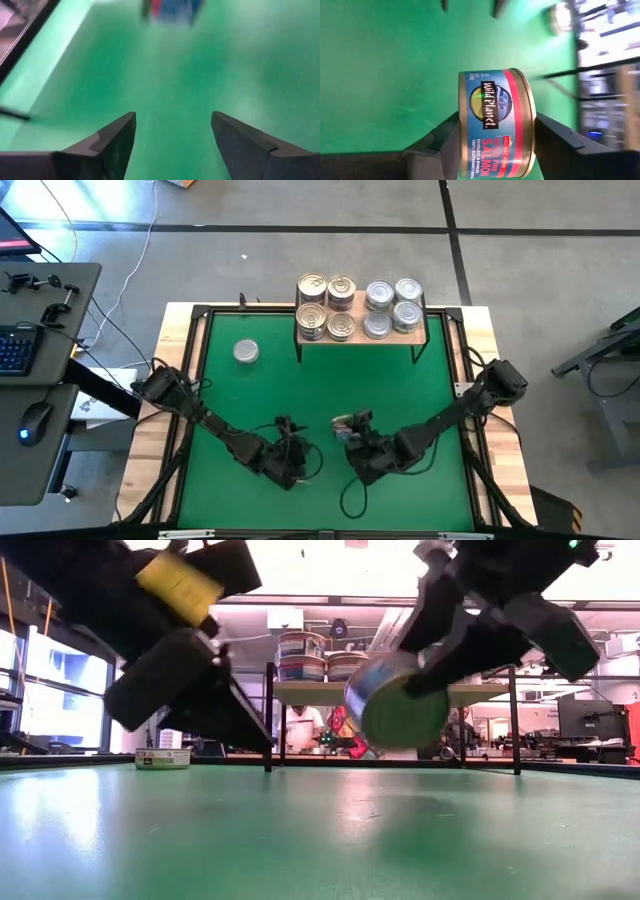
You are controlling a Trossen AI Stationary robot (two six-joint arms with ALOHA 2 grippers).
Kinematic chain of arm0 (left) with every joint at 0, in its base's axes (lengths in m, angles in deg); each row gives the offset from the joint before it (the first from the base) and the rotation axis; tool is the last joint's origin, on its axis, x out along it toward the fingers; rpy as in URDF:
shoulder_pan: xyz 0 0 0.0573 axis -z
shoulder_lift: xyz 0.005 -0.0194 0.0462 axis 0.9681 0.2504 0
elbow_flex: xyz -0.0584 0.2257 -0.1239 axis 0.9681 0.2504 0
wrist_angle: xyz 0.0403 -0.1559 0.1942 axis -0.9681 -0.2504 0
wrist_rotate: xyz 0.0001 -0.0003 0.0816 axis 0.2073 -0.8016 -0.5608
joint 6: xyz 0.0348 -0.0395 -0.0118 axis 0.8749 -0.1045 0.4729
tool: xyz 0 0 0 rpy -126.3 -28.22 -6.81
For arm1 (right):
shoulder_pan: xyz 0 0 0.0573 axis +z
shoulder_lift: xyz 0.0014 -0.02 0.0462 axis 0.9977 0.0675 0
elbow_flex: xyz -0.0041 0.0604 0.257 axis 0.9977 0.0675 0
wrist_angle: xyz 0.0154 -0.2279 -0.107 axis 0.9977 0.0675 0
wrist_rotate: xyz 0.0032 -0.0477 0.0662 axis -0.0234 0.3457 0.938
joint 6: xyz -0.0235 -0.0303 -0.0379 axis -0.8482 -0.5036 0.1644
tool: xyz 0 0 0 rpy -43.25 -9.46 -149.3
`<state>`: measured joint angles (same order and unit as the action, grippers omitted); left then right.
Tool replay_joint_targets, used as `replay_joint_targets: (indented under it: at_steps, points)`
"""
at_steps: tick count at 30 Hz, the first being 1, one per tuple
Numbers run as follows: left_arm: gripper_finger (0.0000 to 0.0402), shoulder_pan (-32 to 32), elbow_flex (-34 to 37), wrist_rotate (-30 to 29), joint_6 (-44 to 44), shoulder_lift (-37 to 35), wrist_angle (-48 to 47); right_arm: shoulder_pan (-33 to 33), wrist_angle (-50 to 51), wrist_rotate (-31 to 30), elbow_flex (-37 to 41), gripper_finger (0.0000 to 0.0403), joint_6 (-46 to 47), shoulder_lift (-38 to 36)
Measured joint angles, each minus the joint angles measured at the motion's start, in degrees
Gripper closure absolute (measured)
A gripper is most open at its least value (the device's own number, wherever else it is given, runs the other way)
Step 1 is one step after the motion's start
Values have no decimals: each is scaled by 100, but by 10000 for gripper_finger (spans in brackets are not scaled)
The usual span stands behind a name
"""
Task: Stack canned seafood by type on shelf
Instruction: Stack the blue pink tuna can on top of the bottom right blue pink tuna can on the shelf
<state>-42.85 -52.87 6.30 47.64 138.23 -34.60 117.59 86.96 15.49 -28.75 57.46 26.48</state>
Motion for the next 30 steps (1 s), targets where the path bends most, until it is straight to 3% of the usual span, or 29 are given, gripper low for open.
replay_joint_targets:
  at_steps: [6,8,14,20,25,30]
  points:
    - [146,264,0,-498,-915,0,-537,101,57,-2126,0,219,-1230,-490]
    - [145,318,0,-683,-925,0,-529,-89,-55,-2469,-2,219,-1945,-739]
    - [145,334,0,-895,-924,2,-462,-1358,-613,-1719,-2,219,-3513,-1383]
    - [145,334,2,-904,-934,4,-412,-2637,-1765,-819,-2,219,-5083,-1493]
    - [145,334,2,-902,-975,7,-412,-3309,-2313,-398,-2,219,-5529,-1419]
    - [145,334,4,-902,-977,7,-414,-3530,-2559,-206,-4,219,-5627,-1415]
